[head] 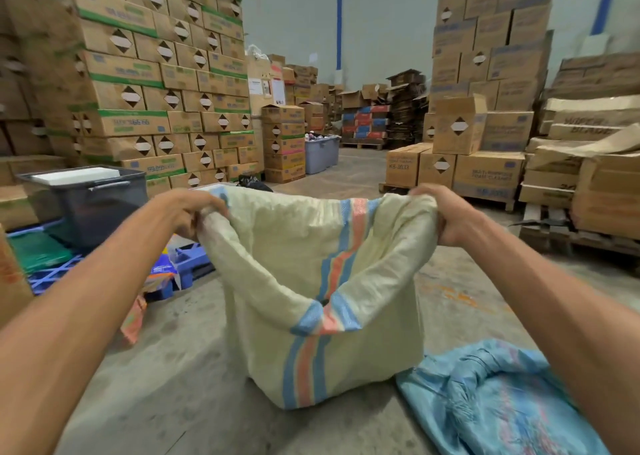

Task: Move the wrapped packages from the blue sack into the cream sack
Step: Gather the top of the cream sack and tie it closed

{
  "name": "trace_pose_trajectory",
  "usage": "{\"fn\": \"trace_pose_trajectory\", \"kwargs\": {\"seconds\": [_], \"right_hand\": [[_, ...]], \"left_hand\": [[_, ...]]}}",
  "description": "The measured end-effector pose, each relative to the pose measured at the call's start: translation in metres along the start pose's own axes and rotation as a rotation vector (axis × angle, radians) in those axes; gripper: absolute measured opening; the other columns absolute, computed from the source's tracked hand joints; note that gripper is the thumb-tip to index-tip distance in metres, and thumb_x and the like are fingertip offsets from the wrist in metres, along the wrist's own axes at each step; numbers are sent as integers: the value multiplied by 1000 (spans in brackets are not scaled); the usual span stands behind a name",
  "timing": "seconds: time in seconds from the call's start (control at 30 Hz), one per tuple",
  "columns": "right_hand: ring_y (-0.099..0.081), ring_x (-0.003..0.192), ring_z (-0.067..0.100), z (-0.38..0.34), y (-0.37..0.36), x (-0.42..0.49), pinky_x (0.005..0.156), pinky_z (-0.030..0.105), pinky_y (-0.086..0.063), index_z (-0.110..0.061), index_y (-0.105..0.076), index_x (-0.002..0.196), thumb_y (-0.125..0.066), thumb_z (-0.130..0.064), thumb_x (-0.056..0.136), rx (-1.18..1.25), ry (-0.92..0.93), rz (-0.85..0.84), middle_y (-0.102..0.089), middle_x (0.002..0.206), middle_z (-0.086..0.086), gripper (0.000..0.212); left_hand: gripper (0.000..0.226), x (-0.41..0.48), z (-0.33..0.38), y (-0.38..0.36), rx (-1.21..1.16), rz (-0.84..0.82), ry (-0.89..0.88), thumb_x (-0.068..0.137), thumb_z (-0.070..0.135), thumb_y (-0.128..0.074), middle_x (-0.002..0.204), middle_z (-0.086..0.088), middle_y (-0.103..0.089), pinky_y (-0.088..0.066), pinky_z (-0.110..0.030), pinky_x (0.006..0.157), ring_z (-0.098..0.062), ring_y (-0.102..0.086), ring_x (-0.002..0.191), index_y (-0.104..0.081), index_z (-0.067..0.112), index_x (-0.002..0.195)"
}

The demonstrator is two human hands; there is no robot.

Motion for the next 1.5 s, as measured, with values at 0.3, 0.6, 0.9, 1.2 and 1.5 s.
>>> {"fn": "trace_pose_trajectory", "kwargs": {"seconds": [0.3, 0.6, 0.9, 1.2, 1.5], "right_hand": [[-62, 109, 30, -41, -13, 0, 93, 47, -56, -13, -52, 140, -71, -3, 86, -200, 223, 17, -59, 123, 13, 58], [-58, 78, 25, -29, 35, -17, 61, 34, -43, -14, -69, 98, -63, -16, 86, -1719, 291, 854, -57, 82, 5, 13], [-69, 100, 32, -37, -2, -30, 88, 43, -57, -4, -63, 118, -72, -26, 79, -102, -159, 25, -71, 114, 16, 46], [-67, 97, 29, -72, -59, -58, 74, 40, -63, -1, -48, 135, -65, -6, 89, 114, 101, -194, -57, 125, 20, 48], [-66, 90, 26, -125, -67, -83, 79, 37, -59, -3, -63, 103, -56, 5, 89, -248, 415, 128, -64, 105, 16, 17]], "left_hand": [[45, -48, 81, -20, 82, 38, -390, 84, -16, -56, 105, -8, -57, -52, -35, 65, -24, -57, 91, -61, 17, 113], [29, -26, 15, 17, 821, 871, -432, 88, 19, -67, 101, -27, -61, -44, -38, 64, -41, -62, 91, -62, -7, 98], [51, -55, 58, -19, 191, -129, -166, 70, 14, -80, 106, -15, -72, -58, -35, 81, -25, -66, 91, -64, 4, 117], [55, -97, 109, -50, -148, -262, -410, 54, 2, -87, 111, -12, -64, -39, -32, 92, -19, -49, 96, -70, 17, 104], [39, -123, 134, -14, 413, 713, -932, 67, -12, -68, 95, 3, -69, -42, -21, 54, -17, -63, 88, -72, 25, 78]]}}
Point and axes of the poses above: each hand's wrist, its own x-axis towards the middle knuckle, its own y-axis out of the back of the hand, z = x × y, the point moved 3 cm from there along x, towards the middle knuckle
